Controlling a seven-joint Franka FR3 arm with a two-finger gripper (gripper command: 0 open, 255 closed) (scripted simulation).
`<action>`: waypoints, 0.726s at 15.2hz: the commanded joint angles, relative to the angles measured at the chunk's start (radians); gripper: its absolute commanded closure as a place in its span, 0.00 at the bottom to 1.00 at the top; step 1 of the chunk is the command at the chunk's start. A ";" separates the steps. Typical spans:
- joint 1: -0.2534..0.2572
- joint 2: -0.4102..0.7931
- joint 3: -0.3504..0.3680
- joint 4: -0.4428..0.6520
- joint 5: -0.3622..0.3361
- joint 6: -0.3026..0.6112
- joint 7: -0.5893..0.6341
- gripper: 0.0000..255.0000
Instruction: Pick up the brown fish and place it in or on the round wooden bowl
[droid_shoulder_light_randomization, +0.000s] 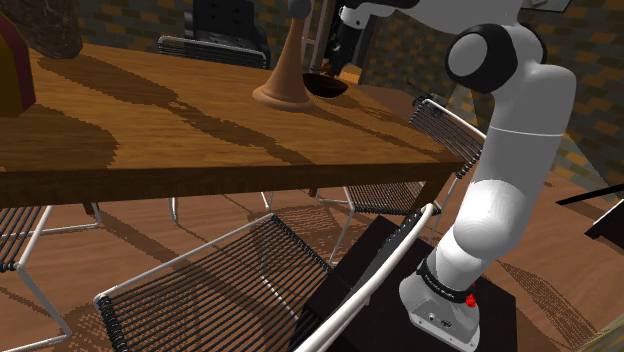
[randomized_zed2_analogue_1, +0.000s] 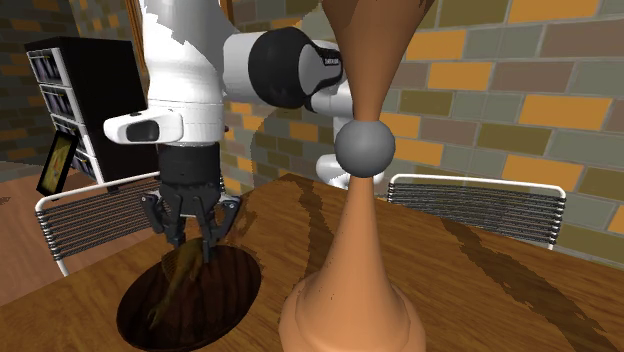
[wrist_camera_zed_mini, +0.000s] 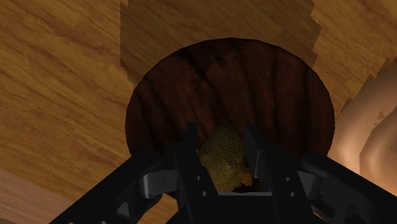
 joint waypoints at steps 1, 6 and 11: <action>0.002 -0.008 0.000 -0.040 -0.002 0.032 0.000 1.00; 0.005 -0.015 0.001 -0.082 -0.004 0.068 0.000 1.00; 0.005 -0.015 0.001 -0.082 -0.003 0.068 0.000 1.00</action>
